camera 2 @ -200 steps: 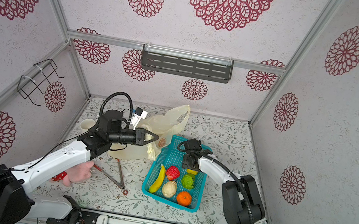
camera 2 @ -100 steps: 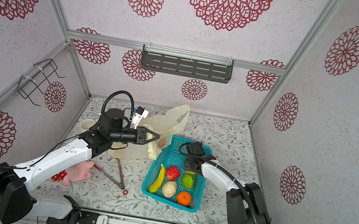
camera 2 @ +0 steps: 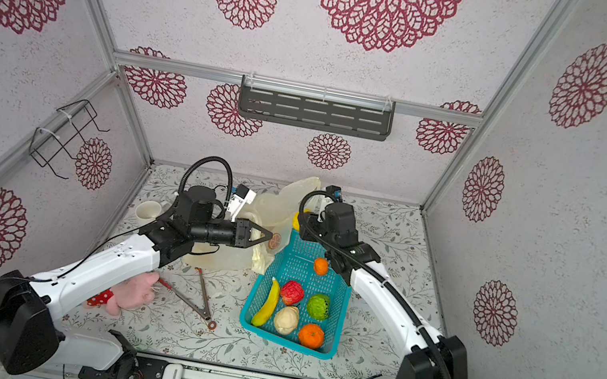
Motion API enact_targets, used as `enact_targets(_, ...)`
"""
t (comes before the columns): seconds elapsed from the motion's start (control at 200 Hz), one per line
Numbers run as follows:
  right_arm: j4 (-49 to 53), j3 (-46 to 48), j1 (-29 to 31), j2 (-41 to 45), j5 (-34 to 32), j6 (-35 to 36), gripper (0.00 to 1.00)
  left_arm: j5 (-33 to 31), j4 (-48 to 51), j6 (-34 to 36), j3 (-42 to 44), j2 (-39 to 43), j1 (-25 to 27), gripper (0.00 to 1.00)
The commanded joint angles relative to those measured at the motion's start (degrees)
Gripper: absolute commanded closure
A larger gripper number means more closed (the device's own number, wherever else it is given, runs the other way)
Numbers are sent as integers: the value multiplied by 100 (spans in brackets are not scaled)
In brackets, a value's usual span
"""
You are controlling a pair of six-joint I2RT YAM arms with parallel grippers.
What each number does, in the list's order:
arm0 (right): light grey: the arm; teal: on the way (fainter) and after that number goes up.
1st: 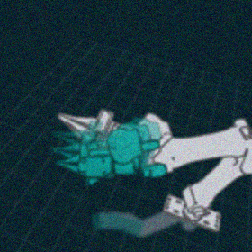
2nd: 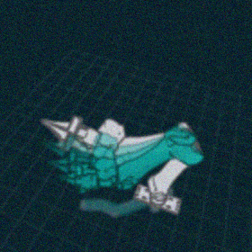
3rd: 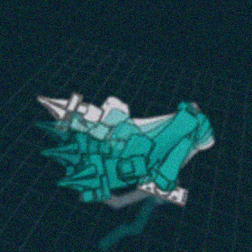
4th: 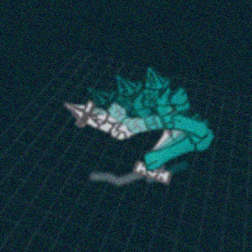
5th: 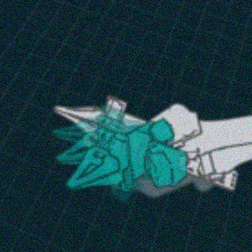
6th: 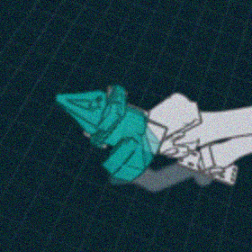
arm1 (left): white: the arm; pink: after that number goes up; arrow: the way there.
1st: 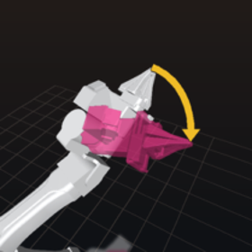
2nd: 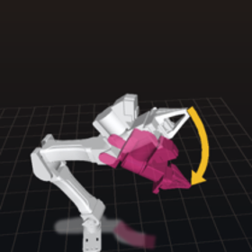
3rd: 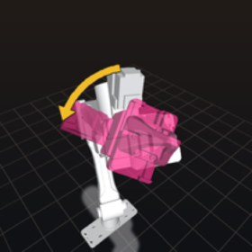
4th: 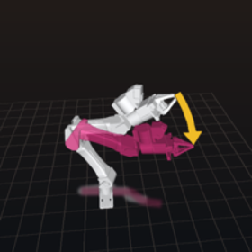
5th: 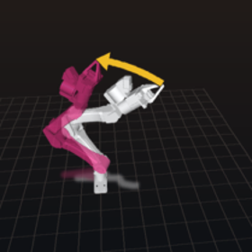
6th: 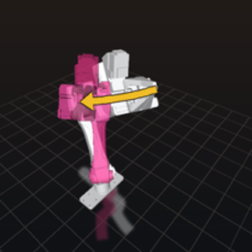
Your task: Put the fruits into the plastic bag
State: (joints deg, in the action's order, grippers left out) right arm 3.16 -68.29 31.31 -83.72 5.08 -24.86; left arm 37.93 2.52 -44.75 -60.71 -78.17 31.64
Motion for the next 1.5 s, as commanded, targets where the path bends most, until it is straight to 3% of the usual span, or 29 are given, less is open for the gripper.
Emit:
enact_targets(0.0,-750,-358,269,-655,1174,-362,65,-53,3,114,-136,-1,36,100)
enact_targets(0.125,-877,-610,458,-1384,1589,-744,64,-132,-7,125,-58,78,36,100)
enact_targets(0.225,-741,-700,532,-1706,1511,-826,62,-163,19,140,4,142,37,100)
enact_targets(0.27,-665,-707,543,-1765,1428,-832,54,-168,26,147,23,169,35,100)
enact_targets(0.33,-634,-677,543,-1746,1301,-836,36,-170,29,151,41,209,35,100)
enact_targets(0.46,-607,-608,543,-1524,961,-702,27,-188,-39,141,120,289,37,100)
enact_targets(0.731,-64,-449,365,-511,-71,-221,24,-238,-415,99,344,467,0,100)
enact_targets(0.891,380,271,-106,507,-1189,-510,21,-226,-726,32,496,509,0,100)
enact_targets(1.016,633,868,-568,955,-1255,-729,21,-216,-949,-89,600,474,9,100)
enact_targets(1.126,919,1143,-626,898,-1314,-689,21,-357,-1026,-165,623,445,11,100)
enact_targets(1.271,1351,1161,-644,370,-1229,-701,21,-1152,-367,1,490,451,20,100)
enact_targets(1.491,1239,1142,-653,-393,-946,-744,23,-1314,-340,-25,552,486,93,100)
